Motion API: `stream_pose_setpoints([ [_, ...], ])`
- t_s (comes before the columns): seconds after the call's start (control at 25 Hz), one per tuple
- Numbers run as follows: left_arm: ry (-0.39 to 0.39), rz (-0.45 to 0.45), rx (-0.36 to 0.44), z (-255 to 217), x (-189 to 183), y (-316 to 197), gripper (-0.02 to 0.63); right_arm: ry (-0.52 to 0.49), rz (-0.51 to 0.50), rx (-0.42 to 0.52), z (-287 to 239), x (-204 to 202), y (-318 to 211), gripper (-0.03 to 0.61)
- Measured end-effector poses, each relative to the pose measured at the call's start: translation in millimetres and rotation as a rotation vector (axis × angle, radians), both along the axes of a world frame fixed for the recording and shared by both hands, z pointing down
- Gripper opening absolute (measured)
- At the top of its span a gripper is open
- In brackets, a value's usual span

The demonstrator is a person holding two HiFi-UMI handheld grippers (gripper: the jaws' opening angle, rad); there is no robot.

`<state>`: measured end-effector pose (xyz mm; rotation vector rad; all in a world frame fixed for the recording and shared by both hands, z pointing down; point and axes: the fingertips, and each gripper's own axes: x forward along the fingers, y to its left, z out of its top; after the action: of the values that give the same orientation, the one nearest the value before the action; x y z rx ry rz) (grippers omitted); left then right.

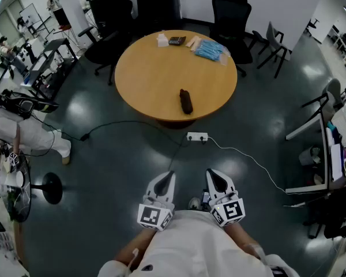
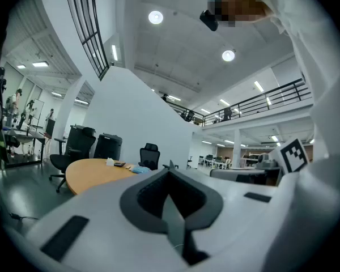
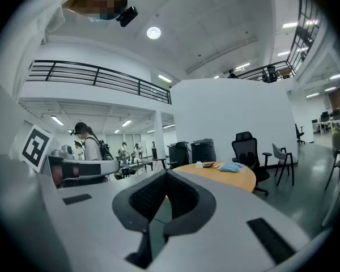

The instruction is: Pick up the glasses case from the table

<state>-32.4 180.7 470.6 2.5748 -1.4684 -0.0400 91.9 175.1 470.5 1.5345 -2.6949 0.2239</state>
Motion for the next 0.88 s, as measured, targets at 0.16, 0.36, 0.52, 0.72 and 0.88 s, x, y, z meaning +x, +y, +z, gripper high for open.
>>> stream_pose_setpoints([
  [0.16, 0.001, -0.001, -0.004, 5.1, -0.8, 0.2, 0.005, 0.002, 0.001, -0.002, 3.4, -0.3, 0.4, 0.015],
  [0.36, -0.001, -0.001, -0.01, 4.8, 3.7, -1.2, 0.005, 0.003, -0.002, -0.005, 4.0, 4.1, 0.1, 0.015],
  [0.52, -0.004, 0.004, -0.005, 7.6, 10.3, -2.2, 0.005, -0.012, 0.004, 0.007, 2.4, 11.8, 0.3, 0.015],
  [0.72, -0.004, -0.036, -0.023, 9.5, 13.7, -8.4, 0.005, -0.038, 0.006, -0.002, 4.9, 27.7, -2.8, 0.015],
  [0.88, -0.013, -0.073, -0.028, 11.4, 19.8, -15.9, 0.005, -0.041, 0.002, -0.028, 12.5, 44.3, -14.3, 0.015],
])
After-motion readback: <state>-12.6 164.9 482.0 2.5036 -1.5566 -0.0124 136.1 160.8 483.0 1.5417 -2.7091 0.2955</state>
